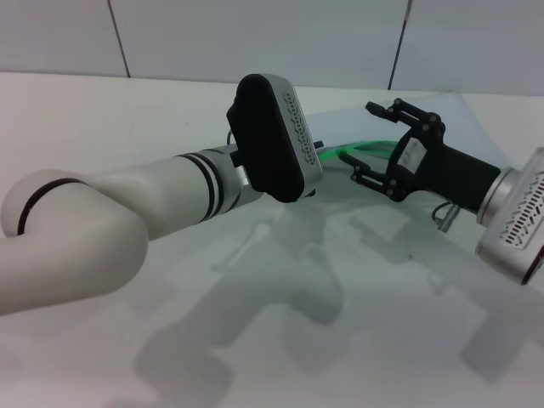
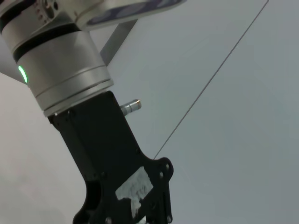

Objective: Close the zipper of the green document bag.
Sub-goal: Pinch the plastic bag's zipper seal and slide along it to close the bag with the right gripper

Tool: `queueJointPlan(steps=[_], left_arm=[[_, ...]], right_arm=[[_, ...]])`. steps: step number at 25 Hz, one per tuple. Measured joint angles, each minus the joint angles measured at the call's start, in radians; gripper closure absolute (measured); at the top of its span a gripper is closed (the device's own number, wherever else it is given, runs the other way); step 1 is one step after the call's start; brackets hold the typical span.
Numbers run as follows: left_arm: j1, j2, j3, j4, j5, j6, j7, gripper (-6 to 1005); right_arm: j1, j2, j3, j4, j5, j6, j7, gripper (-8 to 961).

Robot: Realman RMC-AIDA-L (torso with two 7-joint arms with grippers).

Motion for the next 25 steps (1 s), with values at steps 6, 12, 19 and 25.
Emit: queueJointPlan(steps=[6, 12, 19, 25], left_arm=[[-0.001, 0.0, -0.004, 0.002, 0.0, 0.004, 0.0, 944], [-0.001, 0.003, -0.012, 0.021, -0.001, 0.021, 0.0, 944], [-0.001, 0.006, -0.014, 0.026, -0.002, 0.029, 0.0, 944], [-0.002, 0.006, -0.014, 0.026, -0.002, 0.029, 0.0, 944]], right_arm=[[-0.002, 0.001, -0.006, -0.016, -0.001, 0.005, -0.003, 288], [-0.002, 0.016, -0.005, -0.013, -0.015, 0.026, -0.034, 304], [-0.011, 0.043, 0.01, -0.062, -0.014, 0.135, -0.114, 324], [-0.032, 0.041, 0.031, -0.105, -0.014, 0.161, -0.135, 340]])
